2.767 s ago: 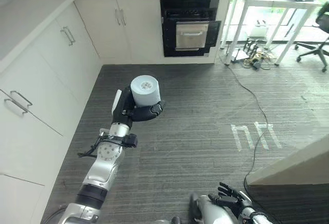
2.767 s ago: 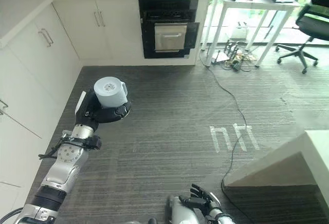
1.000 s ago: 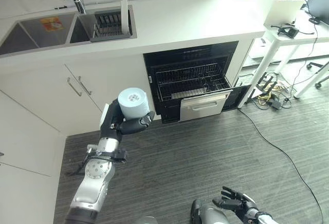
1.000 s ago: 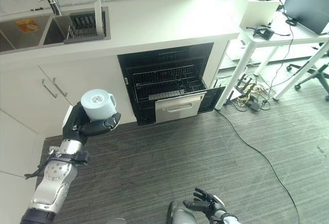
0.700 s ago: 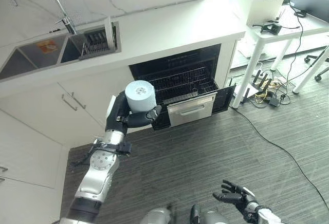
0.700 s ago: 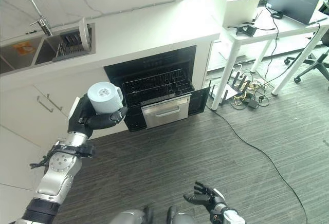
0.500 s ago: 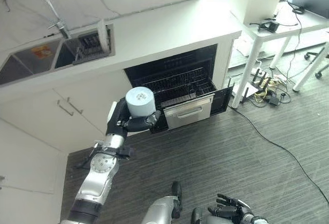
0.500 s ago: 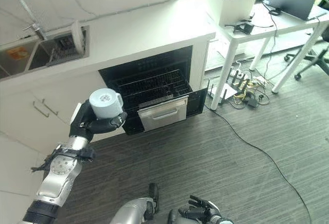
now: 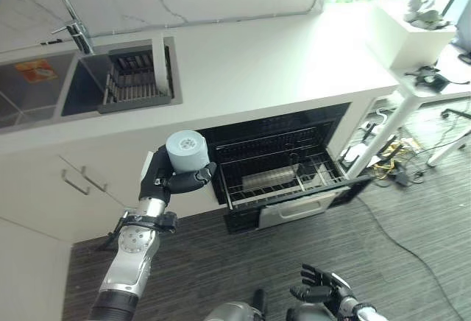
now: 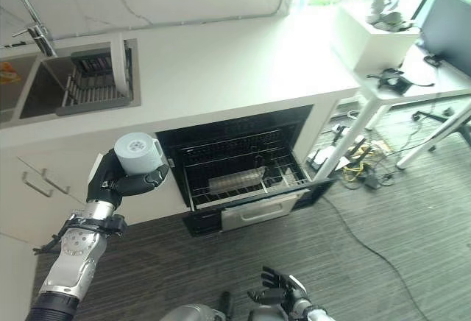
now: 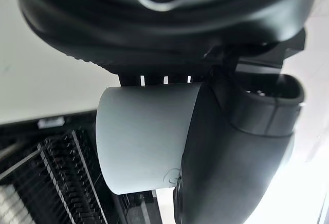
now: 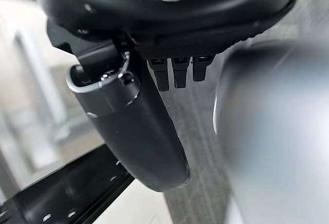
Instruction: Place the dishes in the dishwasher.
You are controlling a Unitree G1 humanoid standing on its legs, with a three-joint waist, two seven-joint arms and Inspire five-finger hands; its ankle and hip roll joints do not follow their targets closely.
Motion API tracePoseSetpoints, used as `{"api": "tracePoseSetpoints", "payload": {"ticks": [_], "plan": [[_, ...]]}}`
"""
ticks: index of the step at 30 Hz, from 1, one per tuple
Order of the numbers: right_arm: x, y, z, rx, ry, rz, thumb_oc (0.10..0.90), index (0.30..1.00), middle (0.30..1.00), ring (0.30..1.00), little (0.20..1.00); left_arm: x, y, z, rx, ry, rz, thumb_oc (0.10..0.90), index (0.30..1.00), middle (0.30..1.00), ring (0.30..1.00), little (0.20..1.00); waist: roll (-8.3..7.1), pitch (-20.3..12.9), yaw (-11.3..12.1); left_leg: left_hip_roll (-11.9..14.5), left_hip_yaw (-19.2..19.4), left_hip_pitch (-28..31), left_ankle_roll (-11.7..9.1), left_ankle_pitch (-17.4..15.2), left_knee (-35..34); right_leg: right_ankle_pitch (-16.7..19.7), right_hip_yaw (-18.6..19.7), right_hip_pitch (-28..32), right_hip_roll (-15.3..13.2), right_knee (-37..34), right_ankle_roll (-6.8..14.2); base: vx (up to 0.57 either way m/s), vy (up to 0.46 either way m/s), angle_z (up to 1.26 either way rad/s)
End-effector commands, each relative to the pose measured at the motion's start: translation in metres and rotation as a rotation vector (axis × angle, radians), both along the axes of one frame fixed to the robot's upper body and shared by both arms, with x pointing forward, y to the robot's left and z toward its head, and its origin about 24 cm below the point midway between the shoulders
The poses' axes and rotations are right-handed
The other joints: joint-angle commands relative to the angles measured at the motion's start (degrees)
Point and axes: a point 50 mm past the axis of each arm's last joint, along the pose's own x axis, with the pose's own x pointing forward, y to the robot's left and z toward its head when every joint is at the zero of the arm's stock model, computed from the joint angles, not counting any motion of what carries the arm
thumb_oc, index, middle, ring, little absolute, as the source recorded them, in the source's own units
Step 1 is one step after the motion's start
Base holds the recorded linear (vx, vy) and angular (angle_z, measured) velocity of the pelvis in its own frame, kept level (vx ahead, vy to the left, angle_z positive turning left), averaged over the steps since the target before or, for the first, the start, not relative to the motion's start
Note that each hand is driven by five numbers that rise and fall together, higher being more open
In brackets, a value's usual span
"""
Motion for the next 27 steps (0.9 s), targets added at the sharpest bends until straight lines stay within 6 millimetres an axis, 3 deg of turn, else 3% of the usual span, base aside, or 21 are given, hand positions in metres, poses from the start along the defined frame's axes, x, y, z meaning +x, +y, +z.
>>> {"api": "tracePoseSetpoints", "payload": {"ticks": [1, 2, 4, 7, 13, 20, 27], "plan": [[-0.002, -0.004, 0.000, 0.030, -0.013, 0.008, 0.800, 0.900, 0.900, 0.900, 0.900, 0.001, -0.006, 0.069, 0.077, -0.349, -0.035, 0.400, 0.300, 0.300, 0.300, 0.300, 0.15, -2.63, -1.25, 2.06, -4.78, 3.27, 0.37, -4.53, -1.03, 13.15, 1.27, 6.75, -1.32, -19.01, 5.65, 0.22, -0.364, 0.64], [-0.003, -0.007, -0.001, 0.026, 0.003, 0.013, 0.800, 0.900, 0.900, 0.900, 0.900, 0.004, -0.007, 0.073, 0.086, -0.357, -0.035, 0.400, 0.300, 0.300, 0.300, 0.300, -0.89, -3.06, -1.61, 1.96, -6.01, 4.20, -0.49, -5.50, -1.03, 12.40, 6.27, 4.20, -3.78, -19.01, 6.71, 0.18, -0.356, 0.45], [-0.006, -0.007, -0.003, 0.018, 0.024, 0.042, 0.800, 0.900, 0.900, 0.900, 0.900, 0.007, -0.008, 0.075, 0.096, -0.357, -0.033, 0.400, 0.300, 0.300, 0.300, 0.300, -1.18, -4.21, -1.74, 3.07, -7.57, 3.82, -1.70, -5.41, -1.03, 10.88, 9.92, 4.89, -3.77, -19.01, 7.89, 0.18, -0.402, 0.46], [-0.004, -0.006, -0.005, -0.012, 0.057, 0.088, 0.800, 0.900, 0.900, 0.900, 0.900, 0.005, -0.004, 0.075, 0.089, -0.339, -0.013, 0.400, 0.300, 0.300, 0.300, 0.300, -2.56, -5.44, 0.25, 7.03, -6.24, 3.15, -4.71, -4.89, -1.03, 6.87, 7.08, 7.50, -3.89, -19.01, 7.57, 0.14, -0.461, 0.71], [0.001, -0.020, 0.000, -0.038, 0.057, 0.022, 0.800, 0.900, 0.900, 0.900, 0.900, -0.001, -0.010, 0.083, 0.060, -0.358, -0.033, 0.400, 0.300, 0.300, 0.300, 0.300, -2.85, -5.76, 0.71, 11.59, -4.13, 0.70, -8.04, -2.60, -1.03, 4.42, 3.73, 7.64, -2.80, -19.01, 5.67, 0.00, -0.198, 0.10], [-0.008, -0.026, -0.003, -0.047, 0.078, 0.011, 0.800, 0.900, 0.900, 0.900, 0.900, 0.002, -0.011, 0.087, 0.035, -0.349, -0.037, 0.400, 0.300, 0.300, 0.300, 0.300, -1.69, -6.70, -0.70, 14.59, -1.03, -1.61, -9.93, -0.75, -1.03, 3.24, 1.78, 7.26, -2.36, -19.01, 4.80, -0.02, -0.030, -0.11], [-0.014, -0.024, -0.006, -0.054, 0.099, 0.007, 0.800, 0.900, 0.900, 0.900, 0.900, 0.003, -0.012, 0.085, 0.036, -0.338, -0.040, 0.400, 0.300, 0.300, 0.300, 0.300, -0.98, -6.97, -1.77, 15.23, 0.56, -1.05, -10.04, -1.09, -1.03, 2.74, 1.88, 7.96, -2.63, -19.01, 4.94, 0.01, 0.053, -0.04]]}}
